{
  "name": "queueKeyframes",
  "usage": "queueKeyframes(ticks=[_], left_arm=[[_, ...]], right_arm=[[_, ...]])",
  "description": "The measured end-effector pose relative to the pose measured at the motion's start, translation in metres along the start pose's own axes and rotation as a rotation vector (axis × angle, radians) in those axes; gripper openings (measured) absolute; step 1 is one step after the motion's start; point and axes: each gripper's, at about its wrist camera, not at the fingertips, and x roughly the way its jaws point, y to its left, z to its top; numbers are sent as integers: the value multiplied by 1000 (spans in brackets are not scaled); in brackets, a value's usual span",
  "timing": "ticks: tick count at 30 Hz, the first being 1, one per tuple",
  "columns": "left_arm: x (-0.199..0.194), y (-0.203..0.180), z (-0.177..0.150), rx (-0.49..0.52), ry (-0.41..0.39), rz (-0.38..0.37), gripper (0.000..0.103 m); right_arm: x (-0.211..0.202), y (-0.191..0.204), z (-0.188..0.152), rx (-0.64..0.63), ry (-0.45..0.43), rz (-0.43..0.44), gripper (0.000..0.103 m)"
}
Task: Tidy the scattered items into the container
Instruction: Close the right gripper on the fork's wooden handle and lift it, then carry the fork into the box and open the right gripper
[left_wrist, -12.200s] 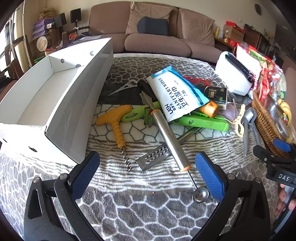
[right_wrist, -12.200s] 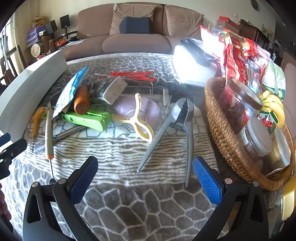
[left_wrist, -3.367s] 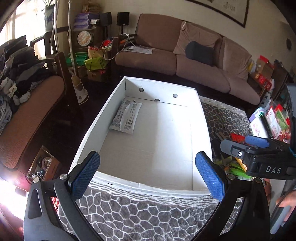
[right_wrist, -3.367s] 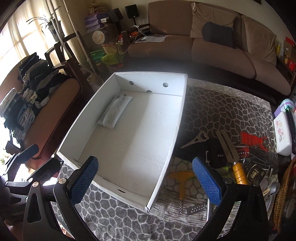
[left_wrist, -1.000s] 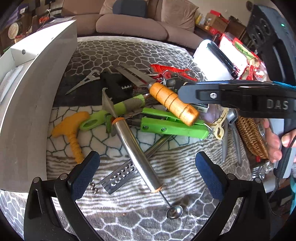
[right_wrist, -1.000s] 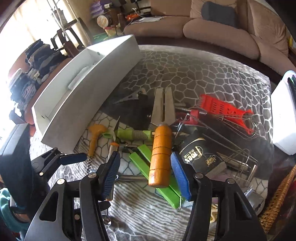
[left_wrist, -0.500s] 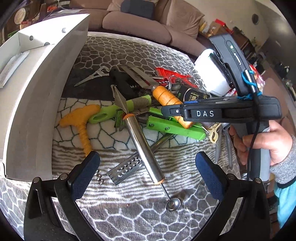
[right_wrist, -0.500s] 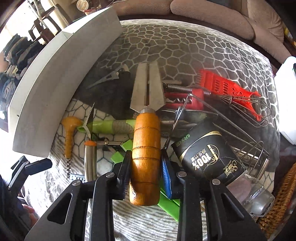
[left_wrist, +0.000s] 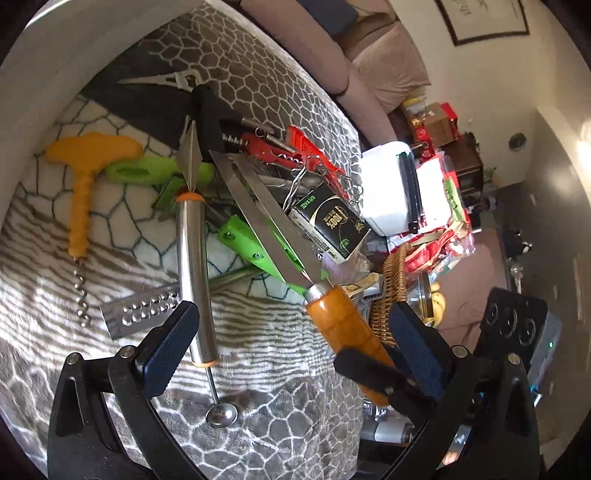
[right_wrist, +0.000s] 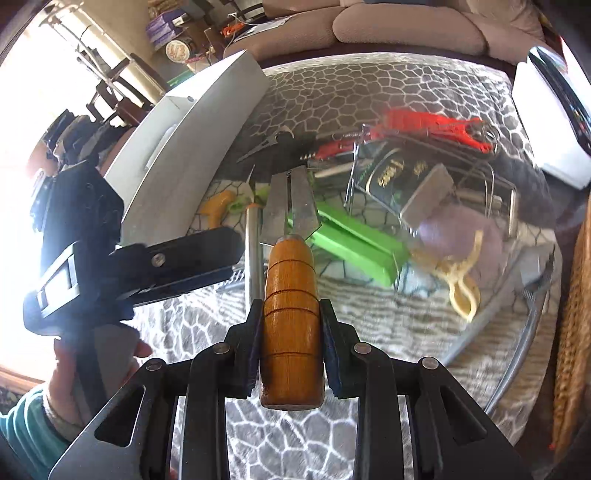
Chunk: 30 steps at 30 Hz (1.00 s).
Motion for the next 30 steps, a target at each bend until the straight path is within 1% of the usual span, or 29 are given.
queueKeyframes(ticks=[1, 3, 6, 9, 11, 13, 14, 15, 17, 18, 22, 26, 30], left_arm=[[1, 1, -7, -24, -13, 6, 94], [4, 8, -21, -92, -23, -35, 89], [14, 15, -38, -169, -18, -60, 88], [24, 17, -42, -214, -8, -97, 87], [28, 14, -41, -220, -7, -136, 71], [31, 7, -40, -212, 2, -153, 38], [31, 2, -39, -198, 5, -150, 33], [29, -3, -38, -180, 5, -141, 32], [23, -9, -35, -158, 2, -150, 32], [18, -11, -33, -150, 0, -153, 29], [-10, -28, -17, -96, -24, -152, 29], [-53, -42, 15, -37, -71, -140, 29], [-103, -42, 58, 4, -115, -99, 29]], right_arm=[[-3, -1, -6, 19, -9, 12, 28], [-4, -1, -17, 49, -18, 35, 28], [-2, -1, -29, 77, -24, 59, 28], [1, 3, -34, 73, -12, 58, 28], [2, 5, -35, 58, -4, 50, 29], [0, 9, -36, 43, 0, 41, 29], [-2, 11, -37, 35, 0, 36, 29], [-4, 13, -37, 26, -4, 31, 29], [-10, 17, -35, 8, -16, 26, 29], [-14, 20, -33, -1, -23, 24, 29], [-29, 43, -21, -47, -58, 5, 29], [-41, 78, 6, -97, -109, 7, 29], [-37, 125, 43, -122, -144, 36, 29]])
